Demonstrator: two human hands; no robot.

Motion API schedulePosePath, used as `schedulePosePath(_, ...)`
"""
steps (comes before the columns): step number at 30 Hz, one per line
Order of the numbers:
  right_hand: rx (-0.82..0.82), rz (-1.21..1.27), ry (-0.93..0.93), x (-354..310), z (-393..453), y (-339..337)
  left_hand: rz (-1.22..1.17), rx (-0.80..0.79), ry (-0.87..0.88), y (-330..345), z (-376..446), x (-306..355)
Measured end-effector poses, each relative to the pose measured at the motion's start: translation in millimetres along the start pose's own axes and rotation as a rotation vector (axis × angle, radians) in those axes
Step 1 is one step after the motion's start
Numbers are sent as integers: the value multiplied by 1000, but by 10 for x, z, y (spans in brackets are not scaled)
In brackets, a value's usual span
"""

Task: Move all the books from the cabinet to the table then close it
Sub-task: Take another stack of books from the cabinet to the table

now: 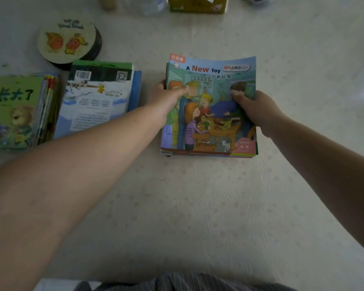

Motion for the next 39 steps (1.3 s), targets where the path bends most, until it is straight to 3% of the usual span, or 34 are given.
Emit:
schedulePosePath(7, 38, -470, -6, -28, 100, -146, 142, 39, -25, -56, -27, -65)
schedulePosePath(15, 58, -272, -11, 7, -74, -109, 109, 12, 4, -55, -286, -80)
schedulePosePath(22, 93, -311, -252, -78, -730, -177, 201, 133, 164, -152, -807, -154)
schedulePosePath(25, 84, -290, -362, -138, -1010, -143, 199, 153, 138, -198, -960, -318)
schedulePosePath(31, -116, -321, -553, -137, -1555, 370, -7, 254, 51, -319, -1431, -815)
schedulePosePath(39, -488, -306, -394, 253, -2149, 1181, -147, 306, -28, -529, -2206, -1613)
Point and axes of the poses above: each hand's wrist, its own z-axis towards the middle knuckle, its own y-axis out of the palm, x = y × z, the point moved 8 cm from there along z, towards the middle knuckle, and after that the axes turned 15 degrees about z, right-handed, at the moved point
